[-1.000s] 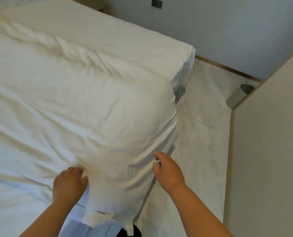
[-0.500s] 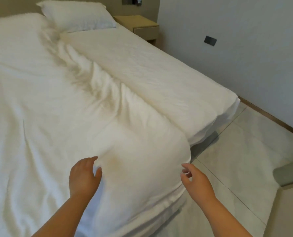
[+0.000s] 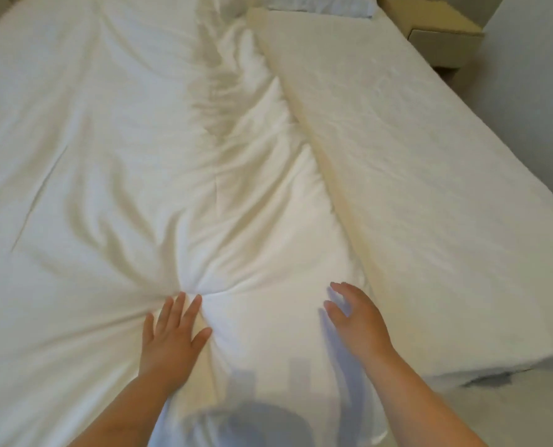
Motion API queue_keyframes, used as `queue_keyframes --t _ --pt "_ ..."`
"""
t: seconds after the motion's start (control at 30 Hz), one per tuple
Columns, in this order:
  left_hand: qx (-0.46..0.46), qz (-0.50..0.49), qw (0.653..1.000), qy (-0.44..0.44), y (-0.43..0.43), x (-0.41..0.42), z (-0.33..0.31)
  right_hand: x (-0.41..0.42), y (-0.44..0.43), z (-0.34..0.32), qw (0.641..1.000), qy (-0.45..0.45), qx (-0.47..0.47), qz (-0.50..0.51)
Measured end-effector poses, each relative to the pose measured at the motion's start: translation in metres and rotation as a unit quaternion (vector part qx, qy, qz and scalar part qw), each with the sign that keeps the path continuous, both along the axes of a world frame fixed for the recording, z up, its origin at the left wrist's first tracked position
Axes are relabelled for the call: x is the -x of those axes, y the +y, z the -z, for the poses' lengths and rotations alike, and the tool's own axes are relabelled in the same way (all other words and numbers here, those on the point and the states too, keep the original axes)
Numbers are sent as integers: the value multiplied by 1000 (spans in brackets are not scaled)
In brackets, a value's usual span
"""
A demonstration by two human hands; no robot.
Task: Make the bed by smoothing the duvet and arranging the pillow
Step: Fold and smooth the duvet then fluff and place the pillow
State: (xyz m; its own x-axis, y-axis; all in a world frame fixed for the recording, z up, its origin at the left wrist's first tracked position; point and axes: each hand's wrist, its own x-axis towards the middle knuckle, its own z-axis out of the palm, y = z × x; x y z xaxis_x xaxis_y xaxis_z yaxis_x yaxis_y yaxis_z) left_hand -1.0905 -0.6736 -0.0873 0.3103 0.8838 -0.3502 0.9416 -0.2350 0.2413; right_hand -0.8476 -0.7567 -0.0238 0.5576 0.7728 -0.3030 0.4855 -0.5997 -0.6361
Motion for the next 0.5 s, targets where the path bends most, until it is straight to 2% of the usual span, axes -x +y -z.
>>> queue_keyframes --t 0.07,0.13,0.17,0.23,0.3,0.33,0.37,0.43,0.47,0.5 --pt "-12 -11 1000 -5 6 -3 9 -7 39 22 997 -43 55 -33" --pt "-23 -25 999 -14 11 1 17 -7 64 42 979 -131 149 -40" --pt "-45 2 999 3 13 4 22 -5 72 48 968 -172 180 -42" --pt "2 11 1000 21 16 4 21 -5 85 61 958 -214 184 -54" --pt "58 26 998 31 13 3 15 -10 94 67 961 -215 150 -86" --pt "47 4 999 4 10 1 13 -16 96 65 969 -195 121 -94" --pt "-15 -41 999 -32 8 2 11 -22 94 59 981 -153 81 -93" --pt "-47 -89 992 -77 -3 -2 -2 -37 78 31 996 -25 -40 -81" --pt "-74 -92 989 -94 -10 -5 -7 -46 65 11 991 19 -110 -69" --pt "-58 -94 989 -101 -18 -12 -15 -56 51 -10 982 45 -174 -57"
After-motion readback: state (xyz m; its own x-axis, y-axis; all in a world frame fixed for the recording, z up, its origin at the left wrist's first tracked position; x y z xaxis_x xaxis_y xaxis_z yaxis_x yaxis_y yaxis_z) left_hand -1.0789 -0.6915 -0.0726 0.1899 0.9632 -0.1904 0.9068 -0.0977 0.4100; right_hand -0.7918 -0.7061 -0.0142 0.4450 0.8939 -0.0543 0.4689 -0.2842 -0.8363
